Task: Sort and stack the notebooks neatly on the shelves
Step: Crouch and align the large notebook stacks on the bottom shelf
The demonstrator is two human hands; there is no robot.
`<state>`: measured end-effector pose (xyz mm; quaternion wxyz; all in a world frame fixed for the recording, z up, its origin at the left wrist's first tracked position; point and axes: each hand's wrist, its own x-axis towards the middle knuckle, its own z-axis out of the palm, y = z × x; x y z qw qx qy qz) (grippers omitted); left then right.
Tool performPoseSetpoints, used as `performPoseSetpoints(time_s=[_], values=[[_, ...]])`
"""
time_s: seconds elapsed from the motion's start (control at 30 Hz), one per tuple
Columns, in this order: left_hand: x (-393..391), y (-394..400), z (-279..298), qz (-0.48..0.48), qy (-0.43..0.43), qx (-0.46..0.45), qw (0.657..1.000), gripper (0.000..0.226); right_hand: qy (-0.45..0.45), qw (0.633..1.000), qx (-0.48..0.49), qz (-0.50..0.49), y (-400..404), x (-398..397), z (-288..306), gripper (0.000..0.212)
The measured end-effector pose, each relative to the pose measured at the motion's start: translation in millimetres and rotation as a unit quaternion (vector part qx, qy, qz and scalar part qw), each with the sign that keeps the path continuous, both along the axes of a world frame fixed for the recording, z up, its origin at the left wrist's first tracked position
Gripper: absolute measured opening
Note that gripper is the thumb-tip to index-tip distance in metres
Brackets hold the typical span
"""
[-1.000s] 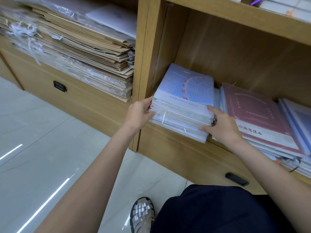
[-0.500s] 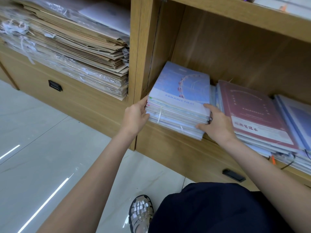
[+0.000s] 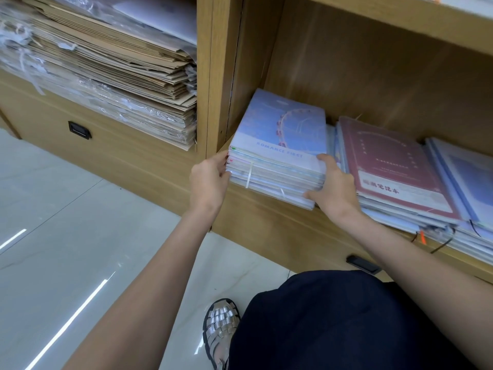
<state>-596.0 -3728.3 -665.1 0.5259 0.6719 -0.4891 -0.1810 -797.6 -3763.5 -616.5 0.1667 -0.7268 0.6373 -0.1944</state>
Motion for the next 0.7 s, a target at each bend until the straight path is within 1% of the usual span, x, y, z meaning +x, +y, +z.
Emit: performPoseSetpoints(time_s=[0.17,0.23,0.3,0.33,0.37,0.43,0.53,0.7], values=[[-3,4,-3,0.019,0.032,0.002,0.999,0.04,0.002,1.0,-0.018,0.006,2,-7,-1,0.071],[6,3,-5,-0.017,0.005,0.022,1.0,0.046,0.006,1.0,-0.012,0.014,2,-9,-2,0.074],[16,2,-9,-0.07,-0.033,0.08,0.994,0.058,0.022,1.0,0.002,0.018,1,-8,-4,0.078],[19,3,-11,-0.093,-0.016,0.107,0.99,0.061,0.034,0.999,0.006,0.019,1,-6,-5,0.08],[20,4,-13,-0.107,0.019,0.122,0.987,0.061,0.047,0.999,0.006,0.021,1,-5,-7,0.082],[19,4,-13,-0.108,0.058,0.118,0.985,0.056,0.073,0.997,-0.004,0.024,1,-4,-9,0.082],[18,1,-10,-0.11,0.052,0.099,0.988,0.048,0.104,0.994,-0.017,0.03,-1,-7,-8,0.08],[19,-6,-6,-0.101,0.06,0.077,0.99,0.051,0.132,0.99,-0.031,0.046,-3,-10,-10,0.077]])
